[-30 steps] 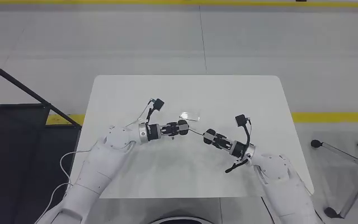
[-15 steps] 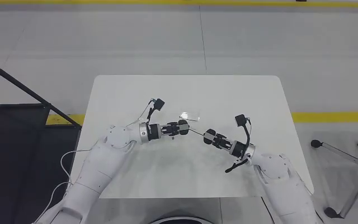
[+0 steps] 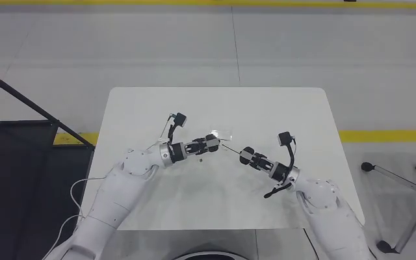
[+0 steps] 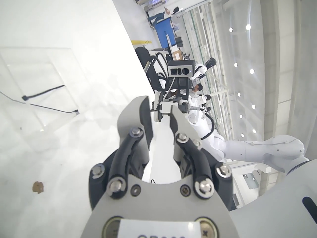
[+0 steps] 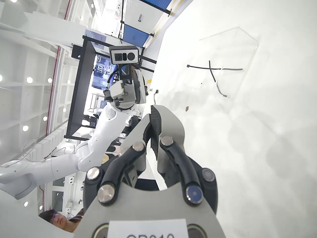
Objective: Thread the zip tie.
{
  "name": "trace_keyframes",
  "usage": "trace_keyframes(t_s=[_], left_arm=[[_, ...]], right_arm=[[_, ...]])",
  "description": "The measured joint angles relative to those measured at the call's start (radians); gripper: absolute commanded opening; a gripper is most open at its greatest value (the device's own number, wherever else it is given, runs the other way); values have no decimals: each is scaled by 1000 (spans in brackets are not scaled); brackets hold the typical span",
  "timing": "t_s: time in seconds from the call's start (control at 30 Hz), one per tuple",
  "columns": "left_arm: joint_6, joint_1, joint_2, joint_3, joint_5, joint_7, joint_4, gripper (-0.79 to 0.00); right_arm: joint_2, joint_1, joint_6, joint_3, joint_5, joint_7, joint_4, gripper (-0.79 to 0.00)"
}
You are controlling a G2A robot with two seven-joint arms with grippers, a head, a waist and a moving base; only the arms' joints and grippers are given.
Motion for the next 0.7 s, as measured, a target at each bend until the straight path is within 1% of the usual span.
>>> trace_keyframes(t_s=[0.17, 0.3, 0.4, 0.7], left_arm=[[-36, 52, -5, -1, 37, 138, -47, 0], [-37, 83, -12, 17, 94, 246, -80, 0], [-13, 86, -14, 32, 129, 255, -90, 0], [-15, 85, -14, 31, 125, 253, -89, 0]], right_arm=[[0, -22, 17, 10, 8, -58, -31, -785], [0, -43, 32, 20, 22, -97, -73, -785], [1, -48, 44, 22, 52, -84, -98, -785], [1, -48, 45, 23, 54, -82, -98, -785]])
